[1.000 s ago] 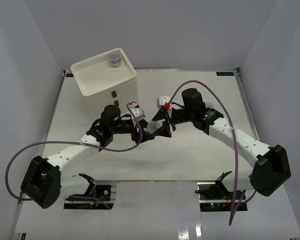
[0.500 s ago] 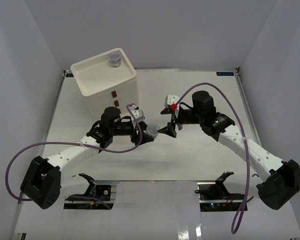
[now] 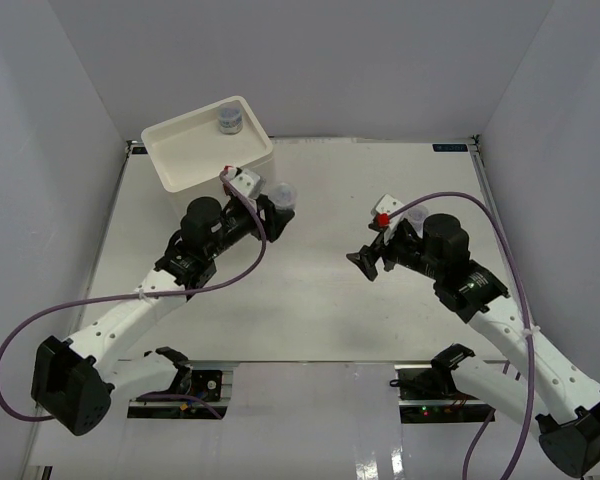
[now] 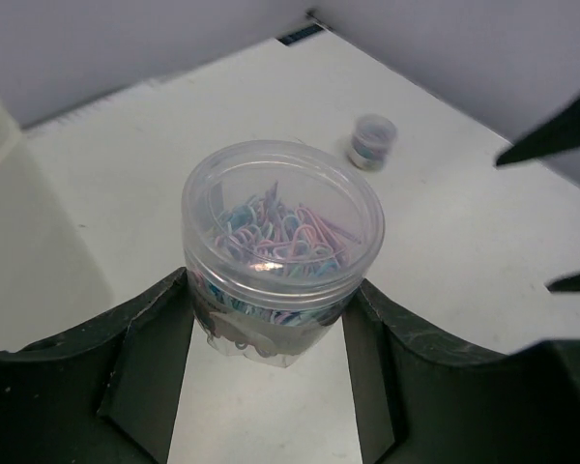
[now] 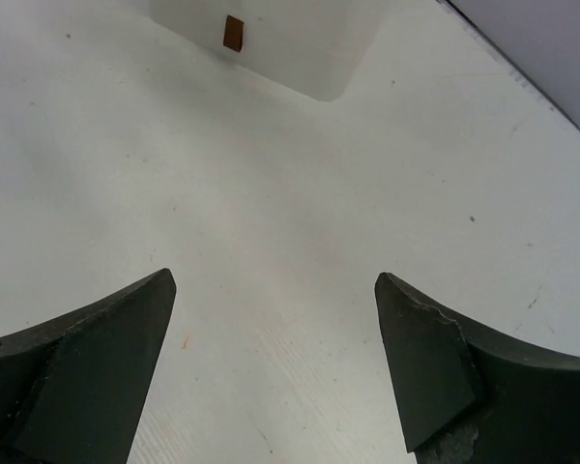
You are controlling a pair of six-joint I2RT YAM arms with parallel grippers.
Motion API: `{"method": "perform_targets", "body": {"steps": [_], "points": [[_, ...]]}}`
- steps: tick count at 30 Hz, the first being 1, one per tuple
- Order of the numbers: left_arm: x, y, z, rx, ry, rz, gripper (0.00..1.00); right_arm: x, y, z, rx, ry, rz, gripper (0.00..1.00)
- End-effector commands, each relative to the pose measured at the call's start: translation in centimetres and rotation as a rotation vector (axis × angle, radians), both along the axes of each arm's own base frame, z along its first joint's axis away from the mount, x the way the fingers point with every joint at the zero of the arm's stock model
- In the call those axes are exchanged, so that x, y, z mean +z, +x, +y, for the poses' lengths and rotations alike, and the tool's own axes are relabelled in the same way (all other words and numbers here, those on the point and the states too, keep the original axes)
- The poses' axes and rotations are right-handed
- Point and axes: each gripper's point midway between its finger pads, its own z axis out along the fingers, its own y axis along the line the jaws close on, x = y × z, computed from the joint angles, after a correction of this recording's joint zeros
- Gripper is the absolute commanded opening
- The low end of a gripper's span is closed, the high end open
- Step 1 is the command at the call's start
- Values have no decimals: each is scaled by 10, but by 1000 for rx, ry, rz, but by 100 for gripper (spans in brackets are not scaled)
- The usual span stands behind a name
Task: Sort the stationery into containers
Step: Place the stationery in the storage box.
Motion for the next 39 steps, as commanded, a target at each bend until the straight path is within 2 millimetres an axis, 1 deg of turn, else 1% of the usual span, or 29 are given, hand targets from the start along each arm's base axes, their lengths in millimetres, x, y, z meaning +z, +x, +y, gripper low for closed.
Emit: {"method": "perform_targets", "body": {"steps": [1, 2, 3, 4, 5, 6, 7, 8, 9, 11, 12, 13, 14, 15, 16, 19, 20, 22, 24, 25, 26, 28, 31, 32, 33, 34, 35, 36, 39], "points": [[57, 42, 52, 346, -50, -108, 50, 6, 3, -12, -95, 46, -1, 90], [66, 56, 67, 415, -47, -105, 50, 7, 1, -14, -104, 60, -1, 90], [68, 64, 75, 447, -43, -100, 51, 7, 0, -15, -109, 66, -1, 90], [71, 71, 85, 485, -47, -93, 51, 1, -2, -16, -108, 65, 11, 90], [80, 82, 104, 543, -58, -102, 51, -1, -4, -16, -114, 80, 28, 90], [78, 91, 112, 565, -54, -94, 51, 1, -6, -15, -106, 100, 21, 90], [80, 97, 122, 595, -52, -97, 51, -7, -9, -14, -97, 99, 37, 90], [90, 107, 141, 649, -56, -107, 51, -8, -13, -12, -82, 116, 45, 90], [84, 118, 149, 678, -36, -90, 51, -8, -14, -11, -79, 128, 43, 90], [83, 131, 164, 727, -5, -87, 52, -18, -18, -9, -59, 128, 62, 90], [89, 138, 175, 758, -5, -97, 52, -19, -20, -9, -49, 131, 64, 90], [82, 147, 177, 764, 11, -81, 52, -22, -21, -8, -44, 128, 70, 90], [79, 152, 182, 777, 21, -75, 52, -25, -22, -8, -42, 126, 74, 90], [81, 157, 185, 788, 22, -80, 52, -27, -23, -9, -43, 122, 75, 90], [73, 164, 189, 801, 32, -66, 54, -28, -23, -10, -45, 121, 73, 90], [64, 175, 196, 827, 50, -55, 56, -27, -24, -11, -46, 121, 61, 90], [57, 181, 201, 844, 60, -42, 57, -26, -24, -12, -49, 122, 57, 90], [49, 189, 204, 848, 69, -30, 57, -27, -24, -13, -51, 122, 54, 90], [47, 194, 204, 845, 85, -34, 58, -27, -25, -13, -47, 123, 56, 90], [49, 196, 204, 845, 85, -39, 59, -28, -26, -12, -44, 123, 58, 90], [43, 200, 203, 839, 95, -29, 61, -28, -26, -13, -44, 123, 58, 90], [45, 204, 202, 837, 96, -33, 63, -28, -26, -12, -41, 124, 57, 90], [40, 211, 201, 835, 106, -31, 66, -26, -27, -13, -42, 126, 50, 90], [42, 213, 201, 835, 105, -35, 67, -26, -27, -13, -42, 126, 50, 90], [35, 218, 199, 828, 114, -23, 68, -27, -27, -13, -40, 126, 52, 90], [31, 220, 198, 824, 120, -13, 69, -28, -27, -13, -41, 125, 53, 90], [31, 223, 197, 821, 120, -13, 70, -29, -27, -13, -44, 125, 55, 90], [25, 227, 196, 816, 125, -1, 71, -29, -27, -13, -43, 125, 55, 90], [23, 232, 192, 801, 117, 8, 78, -28, -28, -14, -48, 126, 56, 90]]}}
